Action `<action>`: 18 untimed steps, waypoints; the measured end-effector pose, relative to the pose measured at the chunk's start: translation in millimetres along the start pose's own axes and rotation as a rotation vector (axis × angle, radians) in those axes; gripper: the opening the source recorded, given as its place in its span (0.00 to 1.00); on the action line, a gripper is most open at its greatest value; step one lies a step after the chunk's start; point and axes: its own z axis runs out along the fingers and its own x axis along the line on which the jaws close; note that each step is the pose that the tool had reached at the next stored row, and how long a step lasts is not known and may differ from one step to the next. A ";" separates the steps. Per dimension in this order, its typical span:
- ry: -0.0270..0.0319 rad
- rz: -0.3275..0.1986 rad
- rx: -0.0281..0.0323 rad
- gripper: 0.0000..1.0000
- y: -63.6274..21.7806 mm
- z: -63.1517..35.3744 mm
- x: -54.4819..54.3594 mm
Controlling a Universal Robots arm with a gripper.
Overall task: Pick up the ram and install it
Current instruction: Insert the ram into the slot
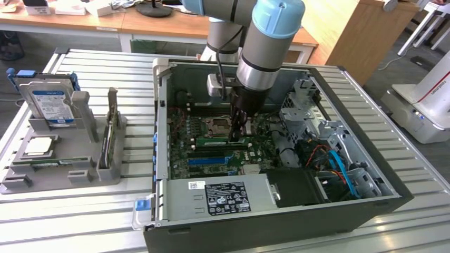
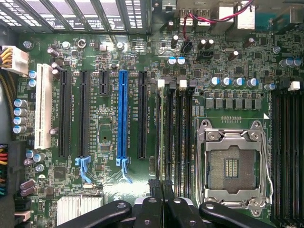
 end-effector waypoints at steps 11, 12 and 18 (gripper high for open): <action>0.0002 -0.001 0.0000 0.12 -0.1 1.7 0.0; 0.0001 -0.001 0.0000 0.12 -0.1 1.9 0.0; 0.0001 -0.001 0.0000 0.12 -0.2 3.3 0.0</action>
